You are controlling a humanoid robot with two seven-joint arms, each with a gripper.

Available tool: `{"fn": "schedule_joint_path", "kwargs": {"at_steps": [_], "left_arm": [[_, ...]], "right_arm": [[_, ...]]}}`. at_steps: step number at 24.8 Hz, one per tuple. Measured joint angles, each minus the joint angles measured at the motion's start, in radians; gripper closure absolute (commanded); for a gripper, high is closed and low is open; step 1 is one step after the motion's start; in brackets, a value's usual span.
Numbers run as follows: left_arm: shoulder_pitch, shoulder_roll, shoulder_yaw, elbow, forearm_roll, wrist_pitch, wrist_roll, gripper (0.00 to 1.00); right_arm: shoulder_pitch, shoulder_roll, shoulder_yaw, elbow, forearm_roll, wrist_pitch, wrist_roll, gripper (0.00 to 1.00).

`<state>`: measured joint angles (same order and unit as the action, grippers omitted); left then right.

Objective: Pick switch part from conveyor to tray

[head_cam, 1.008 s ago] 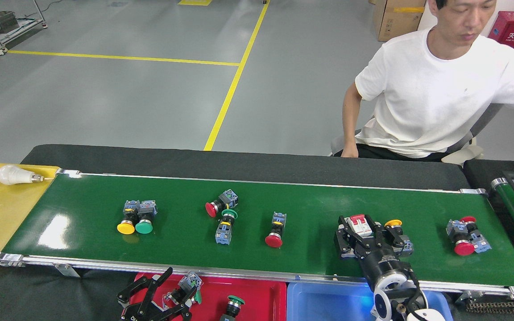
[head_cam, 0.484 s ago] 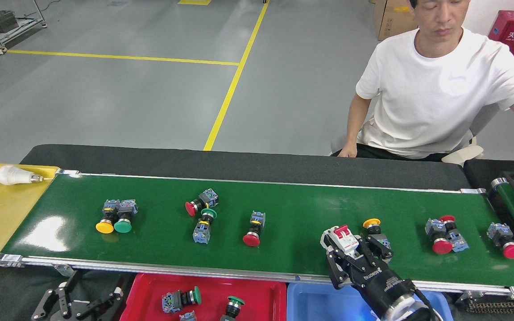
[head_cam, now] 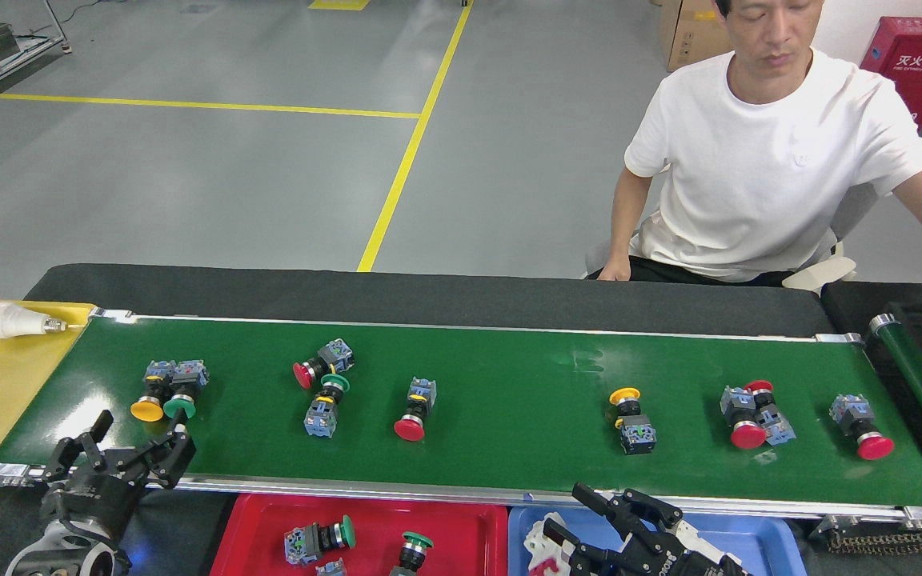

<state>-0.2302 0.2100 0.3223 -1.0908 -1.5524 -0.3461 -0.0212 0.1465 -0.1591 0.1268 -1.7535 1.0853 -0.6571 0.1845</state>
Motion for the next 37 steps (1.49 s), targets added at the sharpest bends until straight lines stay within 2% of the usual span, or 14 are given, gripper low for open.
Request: {"fn": "schedule_joint_path", "kwargs": {"at_steps": [2,4,6,9,10,11,12,13,17,22,24,27,33,37], "left_arm": [[-0.027,0.013,-0.012,0.053,0.0,0.006,0.016,0.0],[-0.059,0.022,-0.024,0.11,0.0,0.016,0.031,0.0],[-0.105,0.038,-0.041,0.184,0.0,0.025,0.046,0.0],[-0.192,0.066,-0.074,0.305,0.0,0.034,0.077,0.01],[-0.221,0.078,-0.09,0.349,0.0,0.035,0.085,0.05],[-0.241,0.086,-0.106,0.379,0.0,0.037,0.093,0.09],[-0.256,0.098,-0.124,0.406,0.0,0.039,0.103,0.2],[-0.262,0.11,-0.143,0.423,0.0,0.039,0.112,0.38],[-0.267,0.134,-0.201,0.459,0.0,0.046,0.163,0.81],[-0.265,0.127,-0.212,0.448,0.017,0.015,0.171,0.87],[-0.237,0.117,-0.213,0.376,0.063,-0.002,0.174,0.88],[-0.123,0.117,-0.212,0.162,0.115,-0.044,0.165,0.87],[0.202,0.114,-0.217,-0.298,0.149,-0.092,0.154,0.85],[0.365,0.103,-0.301,-0.488,0.112,-0.113,0.151,0.83]], "right_arm": [[-0.002,0.017,-0.037,0.0,0.0,-0.004,0.001,0.02],[-0.003,0.064,-0.08,0.0,0.0,0.026,0.002,0.02],[-0.006,0.105,-0.116,0.0,0.0,0.118,0.004,0.02],[-0.011,0.113,-0.13,0.0,0.005,0.312,0.006,0.02],[-0.011,0.113,-0.131,0.0,0.008,0.38,0.006,0.02],[-0.01,0.113,-0.131,0.0,0.018,0.449,0.004,0.02],[-0.005,0.114,-0.132,0.0,0.035,0.507,-0.011,0.01],[0.005,0.114,-0.132,0.0,0.051,0.545,-0.037,0.01],[0.098,0.113,-0.132,0.0,0.082,0.613,-0.146,0.01],[0.112,0.119,-0.132,0.0,0.14,0.636,-0.178,0.02],[0.088,0.135,-0.129,0.006,0.182,0.668,-0.168,0.02],[0.024,0.149,-0.102,0.042,0.221,0.719,-0.126,0.02],[-0.142,0.15,0.013,0.186,0.241,0.83,-0.096,0.02],[-0.232,0.151,0.063,0.285,0.242,0.884,-0.093,0.02]]}}
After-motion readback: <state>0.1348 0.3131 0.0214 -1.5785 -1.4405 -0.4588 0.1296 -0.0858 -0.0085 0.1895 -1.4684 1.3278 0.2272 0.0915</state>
